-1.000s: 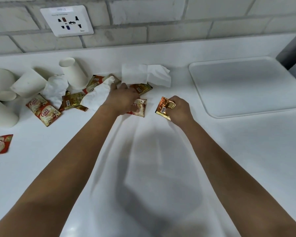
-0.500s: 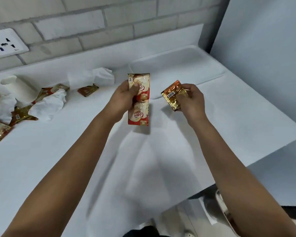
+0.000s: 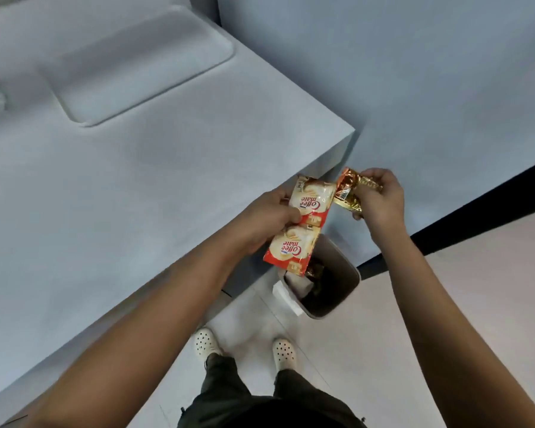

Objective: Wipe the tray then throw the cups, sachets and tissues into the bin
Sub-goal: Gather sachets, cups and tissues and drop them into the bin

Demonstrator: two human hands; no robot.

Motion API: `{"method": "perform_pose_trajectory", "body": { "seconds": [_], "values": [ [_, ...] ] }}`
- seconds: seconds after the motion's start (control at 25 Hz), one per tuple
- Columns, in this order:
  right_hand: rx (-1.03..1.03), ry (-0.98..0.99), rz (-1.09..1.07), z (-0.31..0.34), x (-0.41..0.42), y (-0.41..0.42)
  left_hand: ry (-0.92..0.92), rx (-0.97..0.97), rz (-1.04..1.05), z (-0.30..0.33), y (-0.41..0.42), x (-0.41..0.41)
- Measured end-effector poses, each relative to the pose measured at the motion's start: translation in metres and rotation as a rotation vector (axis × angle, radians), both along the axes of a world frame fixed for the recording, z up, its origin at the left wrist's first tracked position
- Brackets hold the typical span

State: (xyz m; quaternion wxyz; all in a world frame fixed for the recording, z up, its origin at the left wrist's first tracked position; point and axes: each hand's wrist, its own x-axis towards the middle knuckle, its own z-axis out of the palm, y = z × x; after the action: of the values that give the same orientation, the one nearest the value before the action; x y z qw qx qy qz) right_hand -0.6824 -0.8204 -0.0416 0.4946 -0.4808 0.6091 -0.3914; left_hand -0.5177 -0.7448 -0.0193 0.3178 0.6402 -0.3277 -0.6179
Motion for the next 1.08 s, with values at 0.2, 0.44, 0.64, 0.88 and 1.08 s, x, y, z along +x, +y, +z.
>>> {"method": "perform_pose_trajectory", "body": {
  "seconds": [0.2, 0.44, 0.64, 0.88, 1.08],
  "values": [
    [0.241, 0.171, -0.053, -0.095, -0.066, 0.018, -0.227, 0.16, -0.046, -0.086, -0.006, -0.061],
    [0.472, 0.551, 0.252, -0.189, -0.089, 0.047, -0.302, 0.327, -0.151, -0.146, 0.006, -0.064],
    [0.548, 0.532, 0.23, -0.205, -0.096, 0.05, -0.259, 0.339, -0.053, -0.152, 0.005, -0.056],
    [0.324, 0.331, 0.154, -0.165, -0.068, 0.025, -0.188, 0.157, 0.03, -0.113, -0.01, -0.057],
    [-0.144, 0.092, 0.068, -0.06, -0.01, -0.006, -0.149, -0.091, 0.073, -0.03, -0.015, -0.037]
  ]
}}
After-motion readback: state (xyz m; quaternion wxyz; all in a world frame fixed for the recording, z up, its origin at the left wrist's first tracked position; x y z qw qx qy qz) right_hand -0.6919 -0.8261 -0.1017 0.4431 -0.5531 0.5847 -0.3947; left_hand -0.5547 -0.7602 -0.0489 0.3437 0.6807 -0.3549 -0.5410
